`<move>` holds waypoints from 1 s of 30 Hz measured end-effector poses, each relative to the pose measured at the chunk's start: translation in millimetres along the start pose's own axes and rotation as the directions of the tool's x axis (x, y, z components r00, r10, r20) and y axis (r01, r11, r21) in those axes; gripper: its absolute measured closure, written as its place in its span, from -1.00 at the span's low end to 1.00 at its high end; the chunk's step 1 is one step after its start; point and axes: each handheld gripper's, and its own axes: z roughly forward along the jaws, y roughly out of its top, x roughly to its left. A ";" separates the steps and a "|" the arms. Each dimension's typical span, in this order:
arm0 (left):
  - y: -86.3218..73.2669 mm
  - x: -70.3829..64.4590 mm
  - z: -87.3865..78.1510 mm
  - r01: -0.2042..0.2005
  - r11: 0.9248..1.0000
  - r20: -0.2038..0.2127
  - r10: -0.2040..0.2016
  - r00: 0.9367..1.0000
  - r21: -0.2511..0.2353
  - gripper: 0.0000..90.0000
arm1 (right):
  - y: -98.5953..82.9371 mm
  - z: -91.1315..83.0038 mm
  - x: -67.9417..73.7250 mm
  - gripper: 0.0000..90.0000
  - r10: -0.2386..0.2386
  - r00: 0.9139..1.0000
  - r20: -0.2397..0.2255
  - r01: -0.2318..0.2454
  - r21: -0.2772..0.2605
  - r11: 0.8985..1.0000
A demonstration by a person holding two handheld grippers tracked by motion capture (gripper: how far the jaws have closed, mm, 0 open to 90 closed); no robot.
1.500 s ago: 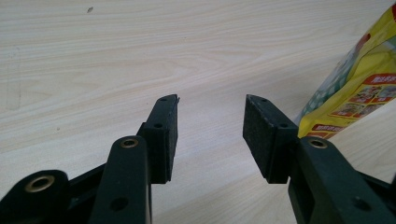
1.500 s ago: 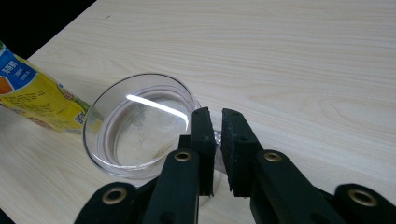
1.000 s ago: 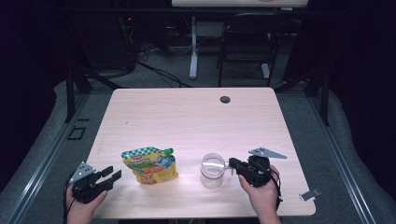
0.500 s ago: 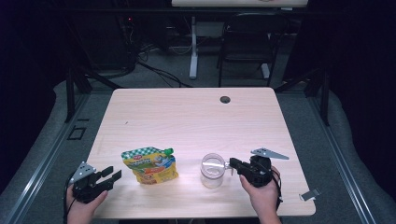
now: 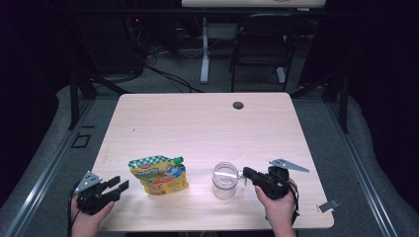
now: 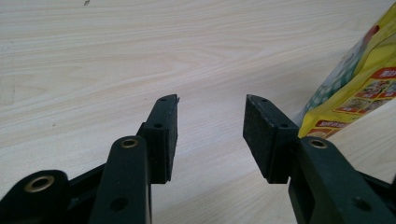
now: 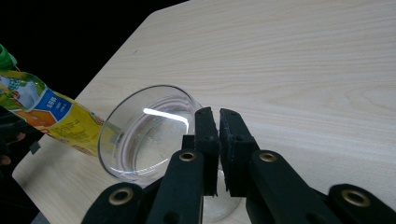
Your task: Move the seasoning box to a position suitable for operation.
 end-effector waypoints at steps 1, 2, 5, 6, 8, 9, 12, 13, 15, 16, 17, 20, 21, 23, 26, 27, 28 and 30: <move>0.0 0.0 0.0 0.000 1.000 0.000 0.000 1.000 0.000 0.23 | 0.0 0.0 0.0 0.92 0.000 1.000 0.000 0.000 0.000 1.000; 0.1 0.2 -0.1 0.000 1.000 0.001 0.000 1.000 0.005 0.23 | -0.8 -0.2 -1.9 0.93 0.013 1.000 -0.012 -0.013 -0.004 1.000; 0.0 0.7 -0.1 -0.001 1.000 -0.001 0.001 1.000 0.006 0.23 | -1.6 0.1 -3.1 0.93 0.028 0.999 -0.023 -0.028 -0.012 1.000; 0.0 0.8 -0.2 0.000 1.000 -0.002 0.000 1.000 0.005 0.23 | -1.8 0.0 -3.2 0.93 0.031 0.999 -0.025 -0.032 -0.011 0.999; -0.1 0.9 -0.1 0.001 1.000 -0.001 -0.001 1.000 0.002 0.23 | -2.2 0.0 -3.2 0.92 0.031 0.999 -0.025 -0.031 -0.014 0.999; -0.1 0.9 -0.1 0.001 1.000 -0.001 -0.001 1.000 0.002 0.23 | -2.2 0.0 -3.1 0.93 0.030 0.999 -0.023 -0.030 -0.015 0.999; -0.1 0.9 0.1 0.001 1.000 -0.001 -0.001 1.000 0.003 0.23 | -2.2 -0.2 -3.7 0.93 0.031 0.999 -0.028 -0.031 -0.013 0.999; -0.1 0.9 0.1 0.001 1.000 -0.001 -0.001 1.000 0.003 0.23 | -2.2 -0.2 -3.7 0.93 0.031 0.999 -0.028 -0.031 -0.013 0.999; -0.1 0.9 0.2 0.000 1.000 0.000 0.000 1.000 0.003 0.23 | -2.5 -0.1 -3.9 0.93 0.034 0.999 -0.030 -0.034 -0.017 0.999; -0.1 0.9 0.1 0.000 1.000 0.000 0.000 1.000 0.003 0.23 | -2.6 0.0 -3.8 0.93 0.036 0.999 -0.030 -0.036 -0.019 0.999; -0.1 0.9 0.1 -0.001 1.000 0.000 0.001 1.000 0.003 0.23 | -2.7 0.0 -3.9 0.93 0.036 0.999 -0.030 -0.037 -0.019 0.999; -0.1 0.9 0.0 0.000 1.000 0.000 0.000 1.000 0.002 0.23 | -2.8 0.0 -4.2 0.93 0.036 0.999 -0.029 -0.037 -0.018 0.999; -0.1 0.9 0.0 0.000 1.000 0.000 0.000 1.000 0.002 0.23 | -2.8 0.0 -4.2 0.93 0.036 0.999 -0.029 -0.037 -0.018 0.999; -0.1 1.0 0.1 0.000 1.000 0.000 0.000 1.000 0.003 0.23 | -2.8 0.0 -4.3 0.93 0.036 0.999 -0.029 -0.037 -0.018 0.999; -0.1 0.9 0.3 -0.001 1.000 0.001 0.001 1.000 0.004 0.23 | -2.9 0.1 -3.6 0.93 0.032 0.999 -0.027 -0.032 -0.021 0.999; -0.1 0.9 0.3 -0.001 1.000 0.001 0.001 1.000 0.004 0.23 | -3.0 0.1 -3.8 0.93 0.033 0.999 -0.030 -0.034 -0.022 0.999; 0.0 0.8 0.1 -0.001 1.000 0.000 0.001 1.000 0.006 0.23 | -2.9 0.1 -3.9 0.93 0.033 0.999 -0.030 -0.034 -0.021 0.999; 0.0 0.9 0.1 0.000 1.000 0.001 0.000 1.000 0.003 0.23 | -3.1 0.0 -3.7 0.93 0.033 0.999 -0.027 -0.033 -0.021 0.999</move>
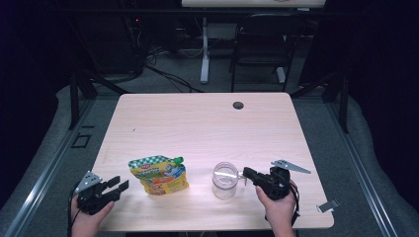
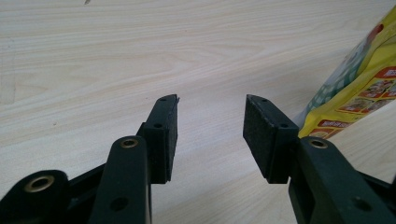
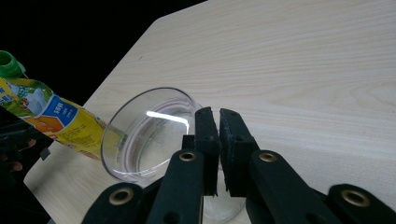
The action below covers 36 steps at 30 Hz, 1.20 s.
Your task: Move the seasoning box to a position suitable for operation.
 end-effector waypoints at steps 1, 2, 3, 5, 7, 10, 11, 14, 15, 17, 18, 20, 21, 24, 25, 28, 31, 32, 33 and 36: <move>0.0 0.0 0.0 0.000 1.000 0.000 0.000 1.000 0.000 0.23 | 0.0 0.0 0.0 0.93 0.000 1.000 0.000 0.000 0.000 1.000; 0.0 0.0 -0.1 0.000 1.000 0.000 0.000 1.000 -0.001 0.23 | -0.1 0.0 0.1 0.93 0.000 1.000 0.000 0.000 -0.001 1.000; 0.0 0.0 -0.1 0.000 1.000 0.000 0.000 1.000 0.000 0.23 | -0.2 0.0 0.0 0.93 0.001 1.000 0.000 -0.001 -0.002 1.000; 0.0 0.0 -0.1 0.000 1.000 0.000 0.000 1.000 0.000 0.23 | -0.2 0.0 0.0 0.93 0.001 1.000 0.000 -0.001 -0.001 1.000; 0.0 0.1 -0.1 0.000 1.000 0.000 0.000 1.000 -0.001 0.23 | -0.2 0.1 0.1 0.93 0.000 1.000 0.001 0.000 -0.003 1.000; -0.1 0.2 0.0 0.001 1.000 0.000 -0.001 1.000 -0.001 0.23 | -0.1 -0.1 0.2 0.93 0.001 1.000 0.002 -0.001 0.000 1.000; -0.1 0.3 0.1 0.000 1.000 0.000 0.000 1.000 0.000 0.22 | -0.1 0.0 0.5 0.93 0.001 1.000 0.004 -0.001 -0.001 1.000; -0.1 0.0 0.1 0.000 1.000 0.001 0.000 1.000 0.001 0.22 | 0.0 -0.1 0.6 0.98 -0.004 1.000 0.018 0.004 -0.002 1.000; -0.1 0.0 0.1 0.000 1.000 0.001 0.000 1.000 0.001 0.22 | 0.0 -0.1 0.6 0.98 -0.004 1.000 0.018 0.004 -0.002 1.000; 0.1 0.0 0.0 -0.001 1.000 0.000 0.001 1.000 0.000 0.22 | -3.0 4.3 0.4 1.00 -0.020 0.997 0.068 0.016 0.050 0.999; 0.1 0.1 0.0 -0.001 1.000 0.000 0.001 1.000 0.000 0.22 | -4.4 4.1 -0.7 1.00 -0.023 0.996 0.081 0.019 0.045 0.999; 0.0 0.3 0.2 0.000 1.000 0.000 0.000 1.000 -0.001 0.22 | -5.5 3.5 -5.3 0.99 0.035 0.999 0.036 -0.036 0.029 0.999; 0.0 0.3 0.2 0.000 1.000 0.000 0.000 1.000 -0.001 0.22 | -5.5 3.5 -5.3 0.99 0.035 0.999 0.036 -0.036 0.029 0.999; 0.0 0.4 0.3 0.000 1.000 0.001 0.000 1.000 -0.001 0.22 | -6.4 5.1 -9.3 0.97 0.075 0.997 0.008 -0.076 0.019 0.997; 0.0 0.4 0.3 0.000 1.000 0.001 0.000 1.000 -0.001 0.22 | -6.4 5.1 -9.3 0.97 0.075 0.997 0.008 -0.076 0.019 0.997; 0.1 0.5 0.0 0.000 1.000 -0.002 0.000 1.000 0.001 0.22 | -7.7 4.6 -12.6 0.93 0.103 0.995 -0.009 -0.103 0.016 0.995; 0.0 0.3 0.0 0.000 1.000 0.000 0.000 1.000 -0.001 0.22 | -8.7 4.2 -14.5 0.91 0.114 0.993 -0.018 -0.113 0.016 0.993; -0.1 0.2 0.1 -0.001 1.000 0.000 0.001 1.000 0.001 0.22 | -8.9 4.2 -14.6 0.90 0.116 0.993 -0.019 -0.116 0.015 0.993; -0.1 0.2 0.1 -0.001 1.000 0.000 0.001 1.000 0.001 0.22 | -9.0 3.9 -14.7 0.89 0.113 0.993 -0.017 -0.112 0.016 0.994; -0.5 0.2 1.0 -0.002 1.000 0.001 0.002 1.000 0.003 0.22 | -9.7 4.0 -14.2 0.85 0.100 0.995 -0.016 -0.099 0.012 0.995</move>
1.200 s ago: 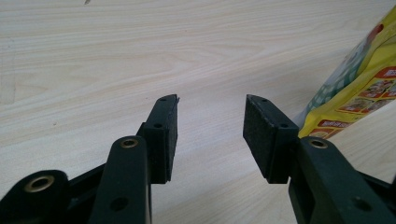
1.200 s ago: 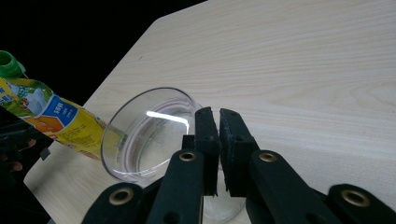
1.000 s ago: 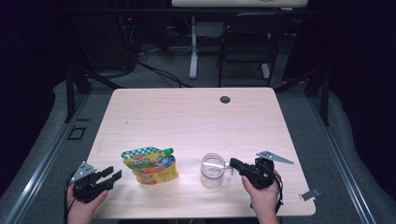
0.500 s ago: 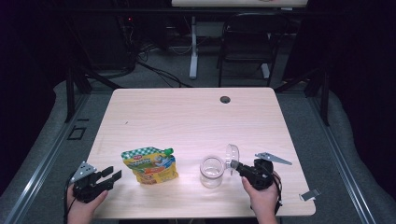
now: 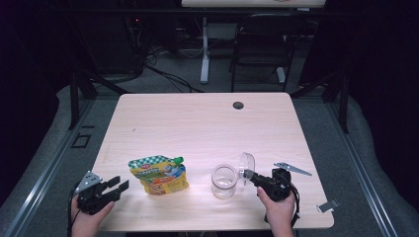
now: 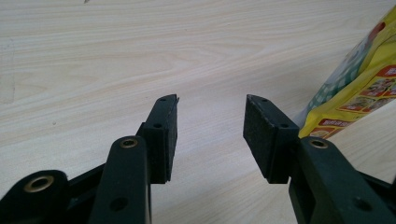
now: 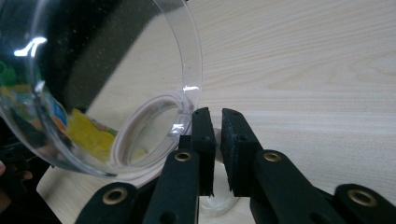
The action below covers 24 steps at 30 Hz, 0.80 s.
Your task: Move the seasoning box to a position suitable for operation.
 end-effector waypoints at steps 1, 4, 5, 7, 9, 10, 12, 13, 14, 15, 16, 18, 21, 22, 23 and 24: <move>0.0 0.0 0.0 0.000 1.000 -0.001 0.000 1.000 0.001 0.22 | -0.3 -0.4 -0.1 0.84 -0.007 1.000 0.001 0.007 0.002 1.000; 0.2 0.5 -0.4 -0.001 1.000 -0.002 0.001 1.000 0.003 0.22 | -1.8 -1.6 -0.5 0.79 -0.042 0.999 0.003 0.042 0.012 0.999; 0.2 0.5 -0.4 -0.001 1.000 -0.002 0.001 1.000 0.003 0.22 | -2.6 -2.4 -0.8 0.77 -0.057 0.998 0.006 0.057 0.009 0.998; 0.2 1.0 -0.1 0.001 1.000 -0.003 -0.001 1.000 0.002 0.22 | -3.1 -3.3 -1.1 0.77 -0.066 0.998 0.012 0.066 0.015 0.998; 0.3 1.5 0.3 0.002 1.000 -0.004 -0.002 1.000 0.002 0.22 | -5.1 -4.8 -2.0 0.76 -0.083 0.996 0.021 0.083 0.020 0.996; 0.3 1.8 0.5 0.003 1.000 -0.003 -0.003 1.000 0.003 0.22 | -5.1 -4.8 -2.0 0.76 -0.083 0.996 0.021 0.083 0.020 0.996; 0.8 1.8 1.7 0.005 1.000 0.000 -0.005 1.000 0.000 0.22 | -7.1 -5.2 -3.9 0.76 -0.132 0.988 0.077 0.129 0.035 0.991; 1.1 1.9 2.2 0.003 1.000 0.003 -0.003 1.000 0.000 0.22 | -7.7 -5.2 -5.0 0.74 -0.131 0.988 0.078 0.128 0.041 0.991; 1.5 2.1 2.6 0.001 1.000 0.007 -0.001 1.000 0.005 0.22 | -8.6 -4.8 -6.0 0.71 -0.126 0.989 0.072 0.123 0.042 0.991; 1.8 2.4 3.5 0.000 1.000 0.014 0.000 1.000 0.004 0.21 | -9.6 -4.3 -6.8 0.67 -0.132 0.989 0.070 0.129 0.055 0.990; 2.1 2.6 4.4 -0.001 1.000 0.020 0.001 1.000 0.002 0.21 | -11.1 -3.5 -7.2 0.64 -0.144 0.987 0.069 0.140 0.062 0.988; 2.7 2.8 5.6 0.000 1.000 0.026 0.000 1.000 0.000 0.20 | -13.6 -2.8 -6.3 0.62 -0.181 0.979 0.092 0.174 0.082 0.981; 4.0 3.6 7.6 -0.002 1.000 0.030 0.002 1.000 -0.001 0.19 | -15.6 -4.3 -5.1 0.61 -0.209 0.974 0.089 0.200 0.103 0.974; 4.4 3.7 8.2 -0.003 1.000 0.029 0.003 1.000 0.004 0.19 | -16.3 -4.3 -5.0 0.61 -0.211 0.973 0.088 0.202 0.103 0.974; 4.8 3.6 8.7 -0.006 1.000 0.026 0.006 1.000 0.008 0.18 | -17.1 -4.0 -4.8 0.60 -0.210 0.974 0.085 0.200 0.111 0.974; 5.3 3.4 8.9 -0.013 1.000 0.018 0.013 1.000 0.008 0.18 | -18.2 -3.0 -4.0 0.60 -0.210 0.975 0.077 0.201 0.115 0.973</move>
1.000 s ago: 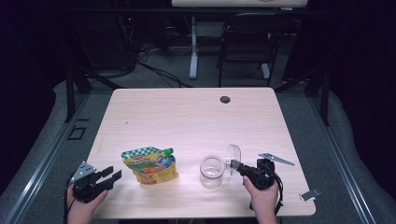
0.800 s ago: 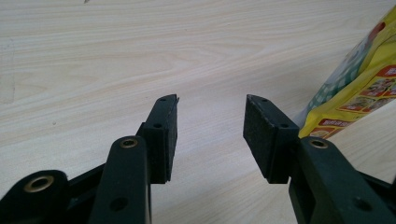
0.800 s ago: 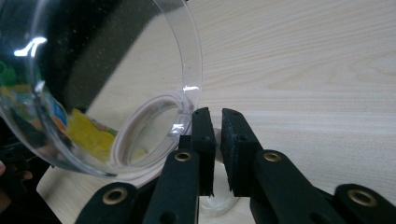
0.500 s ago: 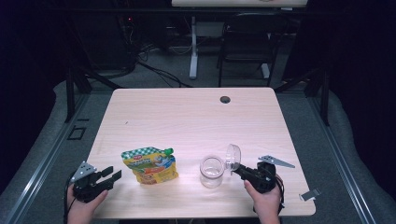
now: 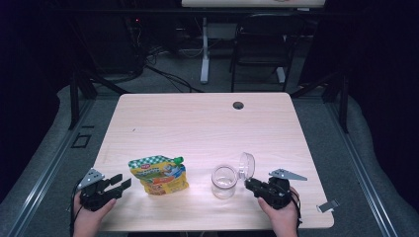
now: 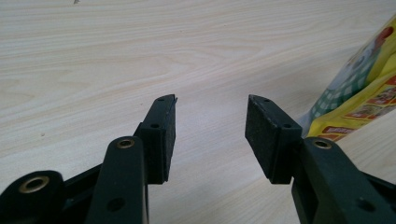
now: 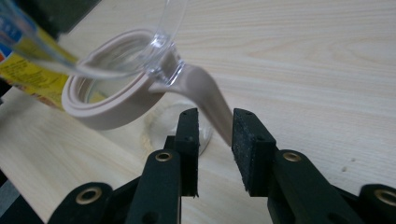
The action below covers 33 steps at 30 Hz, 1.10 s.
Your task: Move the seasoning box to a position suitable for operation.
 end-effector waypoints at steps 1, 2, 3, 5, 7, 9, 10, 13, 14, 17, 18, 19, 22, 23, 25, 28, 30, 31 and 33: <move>0.0 0.0 0.0 0.000 1.000 0.000 0.000 1.000 0.000 0.18 | -0.6 0.9 1.2 0.60 -0.011 1.000 -0.011 0.012 0.011 1.000; 1.1 -0.7 -0.5 0.000 1.000 -0.004 0.000 1.000 -0.007 0.18 | -1.2 2.2 3.5 0.60 -0.024 1.000 -0.014 0.024 0.019 1.000; 1.5 -1.0 -1.0 0.001 1.000 -0.004 -0.001 1.000 -0.012 0.18 | -2.1 4.2 6.0 0.58 -0.037 0.999 -0.013 0.037 0.023 0.999; 1.8 -1.0 -1.3 -0.001 1.000 -0.003 0.001 1.000 -0.015 0.18 | -2.8 6.3 8.3 0.55 -0.053 0.999 -0.005 0.053 0.031 0.998; 1.9 -1.5 -1.9 -0.003 1.000 -0.005 0.003 1.000 -0.014 0.18 | -4.5 11.1 11.9 0.53 -0.102 0.994 0.038 0.101 0.033 0.994; 1.7 -1.9 -2.1 -0.006 1.000 -0.008 0.006 1.000 -0.011 0.18 | -4.8 13.3 12.8 0.62 -0.120 0.991 0.059 0.118 0.036 0.992; 1.0 -1.9 -2.4 -0.009 1.000 -0.012 0.009 1.000 -0.013 0.18 | -3.7 12.5 9.7 0.76 -0.110 0.992 0.058 0.108 0.032 0.994; 0.4 -1.5 -2.8 -0.011 1.000 -0.017 0.011 1.000 -0.012 0.19 | -2.5 10.6 5.4 0.81 -0.084 0.995 0.053 0.083 0.020 0.996; -0.3 -1.0 -3.2 -0.007 1.000 -0.018 0.007 1.000 -0.011 0.19 | -1.4 10.5 2.4 0.82 -0.059 0.998 0.030 0.059 0.022 0.998; -0.7 -0.5 -3.4 -0.004 1.000 -0.019 0.003 1.000 -0.011 0.23 | -0.1 11.8 1.7 0.86 -0.059 0.998 0.033 0.058 0.015 0.998; -0.8 0.3 -3.7 0.008 1.000 0.001 -0.008 1.000 -0.010 0.26 | 1.9 12.9 0.6 0.87 -0.063 0.997 0.045 0.063 0.014 0.998; -0.8 0.3 -3.7 0.008 1.000 0.001 -0.008 1.000 -0.010 0.28 | 2.8 13.7 -0.3 0.87 -0.059 0.997 0.050 0.059 0.013 0.998; -0.9 0.0 -3.0 0.010 1.000 0.006 -0.010 1.000 -0.007 0.29 | 6.1 17.8 -4.8 0.87 -0.044 0.998 0.045 0.044 0.003 0.999; -1.1 -0.2 -2.8 0.011 1.000 0.005 -0.011 1.000 -0.011 0.29 | 7.5 19.5 -6.6 0.87 -0.035 0.998 0.042 0.035 0.000 0.999; -1.8 -0.5 -3.5 0.011 1.000 0.008 -0.011 1.000 -0.006 0.29 | 10.3 22.8 -9.9 0.87 -0.027 0.999 0.041 0.027 -0.005 1.000; -3.7 -1.4 -5.8 0.008 1.000 0.011 -0.008 1.000 -0.010 0.29 | 14.6 27.8 -12.9 0.85 -0.025 0.999 0.034 0.025 -0.005 1.000; -5.0 -2.1 -8.2 0.010 1.000 0.009 -0.010 1.000 -0.021 0.29 | 17.6 32.1 -14.8 0.84 -0.029 0.999 0.021 0.029 -0.007 1.000; -5.0 -2.1 -8.2 0.010 1.000 0.009 -0.010 1.000 -0.021 0.29 | 17.6 32.1 -14.8 0.84 -0.029 0.999 0.021 0.029 -0.007 1.000; -5.2 -3.2 -12.6 0.017 0.999 0.014 -0.017 1.000 -0.039 0.28 | 19.1 35.7 -16.0 0.81 -0.034 0.999 0.012 0.034 -0.006 0.999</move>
